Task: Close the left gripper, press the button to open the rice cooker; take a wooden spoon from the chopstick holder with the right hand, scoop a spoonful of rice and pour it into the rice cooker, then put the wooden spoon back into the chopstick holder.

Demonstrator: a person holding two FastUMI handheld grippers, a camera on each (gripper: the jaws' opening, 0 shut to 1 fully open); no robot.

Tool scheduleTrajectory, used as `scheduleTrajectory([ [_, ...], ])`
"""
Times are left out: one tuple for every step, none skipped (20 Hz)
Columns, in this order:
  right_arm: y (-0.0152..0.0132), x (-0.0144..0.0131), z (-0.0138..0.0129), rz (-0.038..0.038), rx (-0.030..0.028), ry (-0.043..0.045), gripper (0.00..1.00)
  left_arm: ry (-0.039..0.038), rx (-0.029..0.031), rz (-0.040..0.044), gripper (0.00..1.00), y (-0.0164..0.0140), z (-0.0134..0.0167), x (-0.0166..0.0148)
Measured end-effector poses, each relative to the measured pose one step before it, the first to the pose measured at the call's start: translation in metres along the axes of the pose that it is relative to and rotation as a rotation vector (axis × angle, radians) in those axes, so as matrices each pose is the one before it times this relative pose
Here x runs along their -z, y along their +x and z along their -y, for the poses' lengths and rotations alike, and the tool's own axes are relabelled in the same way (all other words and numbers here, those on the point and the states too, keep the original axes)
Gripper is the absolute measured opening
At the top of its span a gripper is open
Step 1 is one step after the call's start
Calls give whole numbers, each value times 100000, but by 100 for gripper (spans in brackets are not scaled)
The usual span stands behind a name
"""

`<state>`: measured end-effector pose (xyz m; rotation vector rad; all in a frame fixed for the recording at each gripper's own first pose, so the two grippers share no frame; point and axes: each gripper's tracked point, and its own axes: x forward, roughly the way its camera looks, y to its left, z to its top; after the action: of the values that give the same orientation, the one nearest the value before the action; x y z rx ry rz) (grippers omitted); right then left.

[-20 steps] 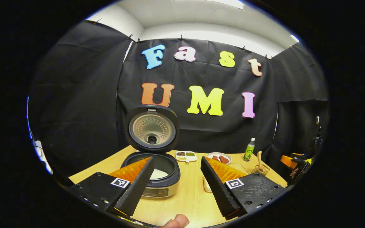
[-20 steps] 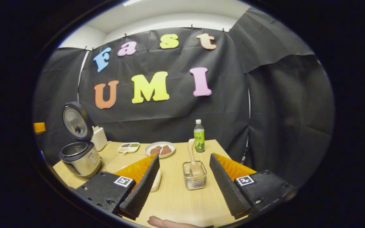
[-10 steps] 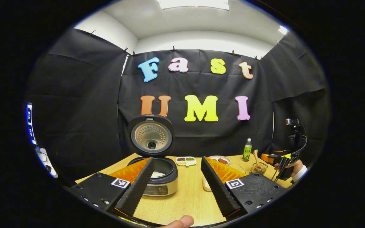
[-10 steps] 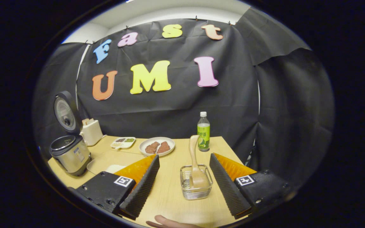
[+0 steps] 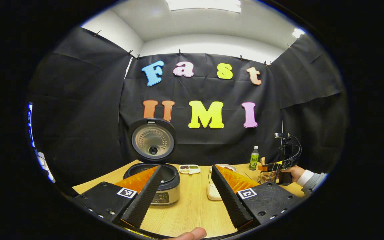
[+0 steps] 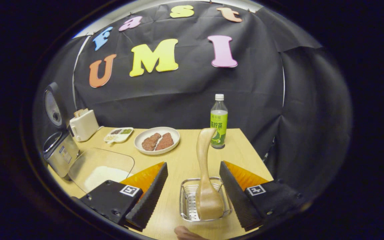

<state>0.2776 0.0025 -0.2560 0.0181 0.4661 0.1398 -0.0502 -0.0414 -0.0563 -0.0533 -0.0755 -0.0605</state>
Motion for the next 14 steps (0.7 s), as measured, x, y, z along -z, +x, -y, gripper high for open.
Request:
scheduleTrajectory([
  [346,238,336,-1352,507,1662,89,18,134,343,94,-28,65,142],
  [558,-524,276,830,896,-531,89,39,81,330,94,129,-35,117],
  [376,-401,80,936,203,-1812,80,-309,202,-472,94,159,85,234],
  [337,-616,-49,2119,105,-2169,85,-753,468,-735,94,46,202,310],
  [172,-219,-320,-491,-1522,-2463,83,-1173,929,-1254,94,-70,287,366],
  [287,24,-387,-721,-839,-823,78,-1699,1159,-1458,94,-76,411,280],
  [427,26,340,-1333,1964,-1724,74,-936,1147,-207,95,-214,389,-100],
  [350,-51,-42,-1224,-11,-2218,72,-197,538,818,95,-296,87,-246],
  [231,-24,-219,-960,-424,-299,71,347,-171,1115,95,-197,-104,-426],
  [420,134,-186,-1806,-633,933,71,464,-179,928,94,-337,-175,-278],
  [1,522,339,-3038,1280,314,70,165,-137,853,94,-276,38,-183],
  [161,240,649,-1304,2426,716,66,21,-19,587,94,-165,34,-189],
  [268,153,336,-1013,1155,-192,65,-118,69,126,94,-102,77,-75],
  [-27,377,81,-1024,-150,605,61,28,-74,194,94,-249,19,-124],
])
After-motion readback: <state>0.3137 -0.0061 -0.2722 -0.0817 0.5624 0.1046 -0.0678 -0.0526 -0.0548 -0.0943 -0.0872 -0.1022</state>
